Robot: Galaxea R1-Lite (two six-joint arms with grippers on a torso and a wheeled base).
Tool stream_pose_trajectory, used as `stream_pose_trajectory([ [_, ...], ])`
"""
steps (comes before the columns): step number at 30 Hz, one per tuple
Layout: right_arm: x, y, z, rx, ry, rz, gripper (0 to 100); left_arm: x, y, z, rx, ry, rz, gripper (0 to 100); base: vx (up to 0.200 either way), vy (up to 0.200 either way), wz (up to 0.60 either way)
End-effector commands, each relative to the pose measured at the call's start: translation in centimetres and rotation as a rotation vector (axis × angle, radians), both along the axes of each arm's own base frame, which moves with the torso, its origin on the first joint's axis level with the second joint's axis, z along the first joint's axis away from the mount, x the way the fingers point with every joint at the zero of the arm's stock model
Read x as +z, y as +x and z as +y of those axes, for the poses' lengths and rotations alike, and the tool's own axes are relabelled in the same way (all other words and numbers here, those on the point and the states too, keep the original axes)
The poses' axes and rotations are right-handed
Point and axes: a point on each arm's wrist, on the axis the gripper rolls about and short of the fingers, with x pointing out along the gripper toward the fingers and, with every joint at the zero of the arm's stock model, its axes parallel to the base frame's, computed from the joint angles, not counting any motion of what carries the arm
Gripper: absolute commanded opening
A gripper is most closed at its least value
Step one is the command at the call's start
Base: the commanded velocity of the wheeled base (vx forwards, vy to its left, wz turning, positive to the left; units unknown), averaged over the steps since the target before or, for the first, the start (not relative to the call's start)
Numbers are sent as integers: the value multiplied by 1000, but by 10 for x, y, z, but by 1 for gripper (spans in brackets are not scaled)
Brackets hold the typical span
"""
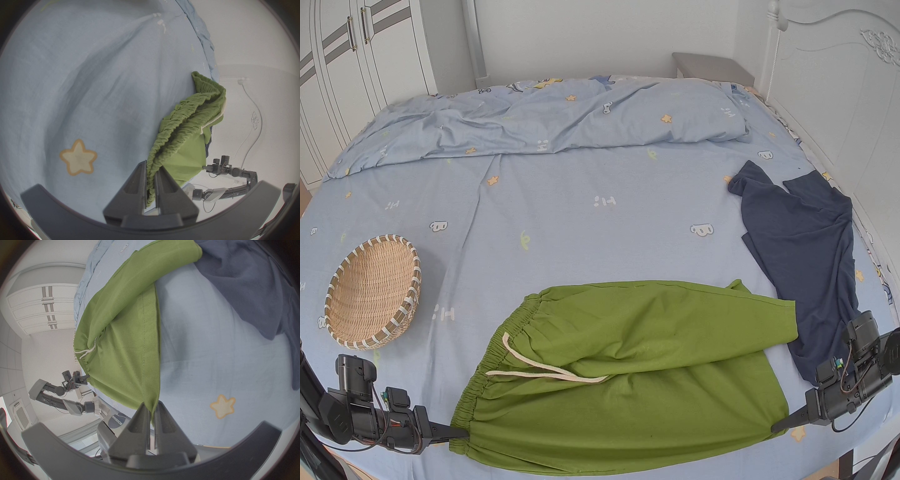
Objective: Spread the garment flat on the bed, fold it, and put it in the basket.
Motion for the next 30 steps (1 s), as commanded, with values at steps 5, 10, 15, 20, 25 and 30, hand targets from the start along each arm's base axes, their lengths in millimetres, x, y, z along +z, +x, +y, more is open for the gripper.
stream_pose_trajectory([
  [5,-10,-15,1,11,-26,-20,0,-3,-15,0,-31,127,46,0,0,0,0],
  [10,-15,-15,7,51,-27,-5,0,-6,-19,6,-32,194,54,0,0,0,0],
  [15,-16,-14,13,88,-26,-5,0,-5,-22,13,-9,212,33,0,0,0,0],
  [20,-20,-12,17,112,-26,12,0,-5,-25,13,-27,219,44,0,0,0,0],
  [25,-23,-11,19,126,-27,25,0,0,-33,14,-43,242,24,0,0,0,0],
  [30,-27,-10,19,127,-29,38,0,-2,-36,13,-96,255,27,0,0,0,0],
])
